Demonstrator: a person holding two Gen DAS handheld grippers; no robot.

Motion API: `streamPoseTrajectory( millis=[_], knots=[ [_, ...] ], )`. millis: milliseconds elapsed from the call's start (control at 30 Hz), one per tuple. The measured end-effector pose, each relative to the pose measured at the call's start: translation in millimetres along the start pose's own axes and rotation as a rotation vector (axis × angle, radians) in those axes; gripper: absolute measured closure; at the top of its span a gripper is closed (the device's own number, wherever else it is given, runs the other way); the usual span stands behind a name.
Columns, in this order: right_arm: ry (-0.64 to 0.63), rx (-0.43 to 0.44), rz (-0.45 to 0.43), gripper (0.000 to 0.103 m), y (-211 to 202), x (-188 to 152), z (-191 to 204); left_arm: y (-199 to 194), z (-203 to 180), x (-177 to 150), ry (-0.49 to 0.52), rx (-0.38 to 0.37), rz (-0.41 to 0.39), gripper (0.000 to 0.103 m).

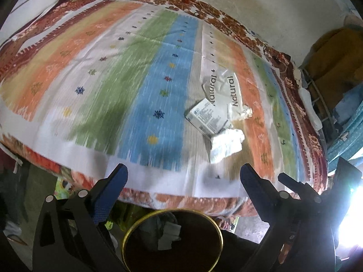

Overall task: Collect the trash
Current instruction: 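Move both open grippers from the bin back to the remaining trash, then lower right gripper to the white plastic bag while left lowers to the medicine box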

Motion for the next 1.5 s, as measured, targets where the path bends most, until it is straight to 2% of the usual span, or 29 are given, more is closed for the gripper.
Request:
streamPoseTrajectory(
  millis=[333,600,733,833,1000,1067,1200,1267,1367,1500],
  knots=[
    [-0.053,-0.038,0.008,0.014,35.3,20.3,-1.5,27.9,4.2,21.9,-0.040,-0.046,0.018,0.006],
    [-0.042,-0.022,0.037,0.021,71.2,36.8,-7.6,53.5,12.9,35.9,-0.088,-0.061,0.034,0.006],
    [-0.050,-0.008,0.079,0.028,88.7,41.1,-5.5,60.6,19.7,45.5,-0.075,0.023,0.000,0.006],
    [-0.068,-0.010,0.095,0.031,98.2,41.9,-4.7,74.0,24.1,51.6,-0.081,0.019,0.026,0.006],
    [-0.070,-0.018,0.132,0.049,111.6,43.9,-10.8,98.6,17.9,54.8,-0.049,0.025,0.071,0.006],
    [-0.054,-0.006,0.150,0.061,116.1,43.9,-15.5,103.3,14.1,57.0,-0.035,0.026,0.064,0.006],
    [-0.024,-0.004,0.158,0.072,121.8,46.8,-25.8,112.8,9.3,66.1,-0.036,0.024,0.037,0.006],
    [0.010,0.013,0.180,0.083,127.1,47.4,-31.3,118.9,9.3,68.7,-0.062,0.019,0.037,0.006],
    [0.032,0.028,0.194,0.091,129.9,49.2,-35.1,130.5,6.5,70.9,-0.094,0.004,0.059,0.006],
    [0.062,0.020,0.209,0.095,126.6,51.8,-45.2,142.2,-4.5,73.9,-0.117,0.004,0.076,0.006]
  ],
)
Point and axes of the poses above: each gripper's, at about its wrist camera, not at the fingertips, and y roughly the way its jaws point, z to its left, x to its top, the point moved 2 cm from there along y, roughly the way its jaws point, and after that the axes turned 9 degrees about y, right-handed, at the moved point
